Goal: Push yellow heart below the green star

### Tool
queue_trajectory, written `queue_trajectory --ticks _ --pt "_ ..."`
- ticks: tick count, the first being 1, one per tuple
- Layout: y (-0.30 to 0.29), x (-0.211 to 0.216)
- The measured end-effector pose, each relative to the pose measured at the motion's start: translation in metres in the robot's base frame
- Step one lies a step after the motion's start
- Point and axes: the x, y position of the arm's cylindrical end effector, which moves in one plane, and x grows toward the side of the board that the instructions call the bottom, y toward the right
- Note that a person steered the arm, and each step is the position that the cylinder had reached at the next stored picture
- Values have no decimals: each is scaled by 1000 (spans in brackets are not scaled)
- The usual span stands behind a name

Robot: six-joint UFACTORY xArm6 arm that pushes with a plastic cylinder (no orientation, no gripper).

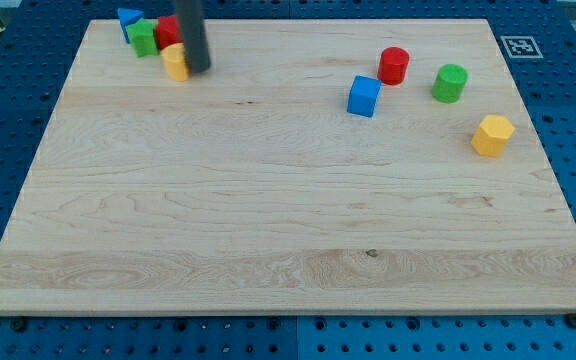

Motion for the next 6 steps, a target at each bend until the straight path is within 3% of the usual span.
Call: queue_trajectory --ticks 1,4,6 --pt "-39 0" --pt "-49 35" --pt "-85 34"
